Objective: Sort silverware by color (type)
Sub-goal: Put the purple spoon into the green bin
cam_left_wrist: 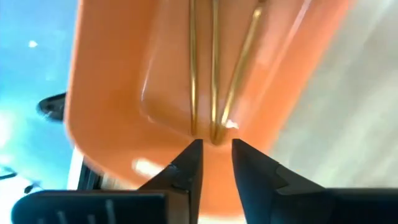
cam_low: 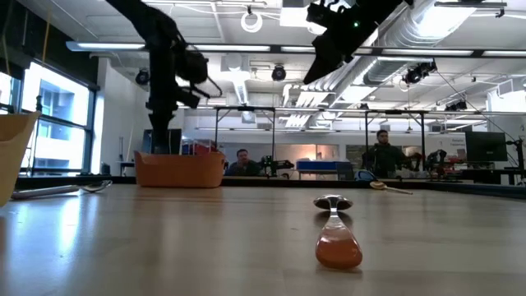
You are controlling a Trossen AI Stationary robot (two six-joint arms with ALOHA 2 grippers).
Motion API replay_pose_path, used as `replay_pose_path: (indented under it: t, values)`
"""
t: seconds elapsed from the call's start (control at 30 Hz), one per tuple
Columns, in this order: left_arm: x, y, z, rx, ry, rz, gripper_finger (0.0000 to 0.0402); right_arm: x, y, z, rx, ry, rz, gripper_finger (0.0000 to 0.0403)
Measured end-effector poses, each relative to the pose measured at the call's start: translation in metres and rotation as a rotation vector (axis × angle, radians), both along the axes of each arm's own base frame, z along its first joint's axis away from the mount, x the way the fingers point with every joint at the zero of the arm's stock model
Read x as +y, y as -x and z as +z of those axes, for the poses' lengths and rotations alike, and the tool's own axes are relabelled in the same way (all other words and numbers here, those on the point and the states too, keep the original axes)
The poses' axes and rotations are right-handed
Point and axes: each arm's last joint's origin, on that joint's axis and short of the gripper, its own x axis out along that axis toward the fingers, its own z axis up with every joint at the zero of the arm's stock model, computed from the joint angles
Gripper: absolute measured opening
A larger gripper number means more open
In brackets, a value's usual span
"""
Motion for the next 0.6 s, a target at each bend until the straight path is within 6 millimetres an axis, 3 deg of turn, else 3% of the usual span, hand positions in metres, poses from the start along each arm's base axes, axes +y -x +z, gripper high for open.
replay_pose_path:
  t: [0.2, 0.3, 0.43, 0.6]
  values:
    - [-0.043, 0.008, 0.043, -0.058, -0.031, 0.031, 0.003, 0.002, 0.015, 0.013, -0.006, -0.002, 0.01, 0.0]
    - [-0.069, 0.017, 0.054, -0.102, -0.001, 0.021, 0.0009, 0.004, 0.017, 0.014, -0.044, -0.025, 0.042, 0.0]
    - [-0.098, 0.033, 0.042, -0.167, 0.104, 0.036, 0.0003, 0.008, 0.021, -0.016, -0.119, -0.057, 0.15, 0.0]
    - [-0.123, 0.049, 0.0, -0.128, 0.191, 0.143, 0.0004, 0.011, 0.031, -0.059, -0.212, -0.01, 0.218, 0.0]
